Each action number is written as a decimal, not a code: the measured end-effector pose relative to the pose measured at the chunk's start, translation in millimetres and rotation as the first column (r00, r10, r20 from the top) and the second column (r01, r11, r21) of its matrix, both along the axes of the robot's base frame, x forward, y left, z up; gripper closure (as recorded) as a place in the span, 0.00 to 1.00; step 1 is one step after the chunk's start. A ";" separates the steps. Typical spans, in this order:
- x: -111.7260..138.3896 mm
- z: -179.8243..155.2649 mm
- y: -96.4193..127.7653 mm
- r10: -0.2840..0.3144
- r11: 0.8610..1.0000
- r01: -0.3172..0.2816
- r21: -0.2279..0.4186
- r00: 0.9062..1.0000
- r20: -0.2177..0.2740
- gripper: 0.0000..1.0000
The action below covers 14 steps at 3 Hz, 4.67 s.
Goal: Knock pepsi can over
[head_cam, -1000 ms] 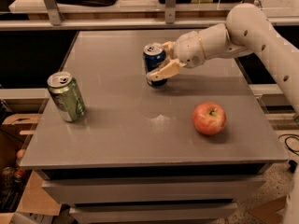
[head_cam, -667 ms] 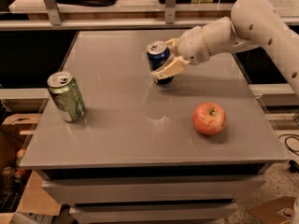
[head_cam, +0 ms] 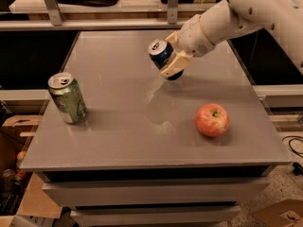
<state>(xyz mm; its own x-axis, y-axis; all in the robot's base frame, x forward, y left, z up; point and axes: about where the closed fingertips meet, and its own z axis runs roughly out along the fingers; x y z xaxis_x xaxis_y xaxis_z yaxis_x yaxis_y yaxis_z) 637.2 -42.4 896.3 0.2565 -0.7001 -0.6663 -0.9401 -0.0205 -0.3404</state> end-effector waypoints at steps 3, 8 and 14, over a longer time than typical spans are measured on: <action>5.4 -10.2 0.6 0.041 0.895 0.003 -0.445 0.995 0.088 1.00; 2.4 -37.3 2.0 0.130 0.611 -0.074 -0.788 0.991 0.008 0.85; 4.8 -50.8 1.9 0.141 0.640 -0.163 -0.751 0.986 -0.094 0.00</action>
Offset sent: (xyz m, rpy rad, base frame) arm 0.0084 -0.0037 -0.0046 -0.5265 -0.1144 0.0234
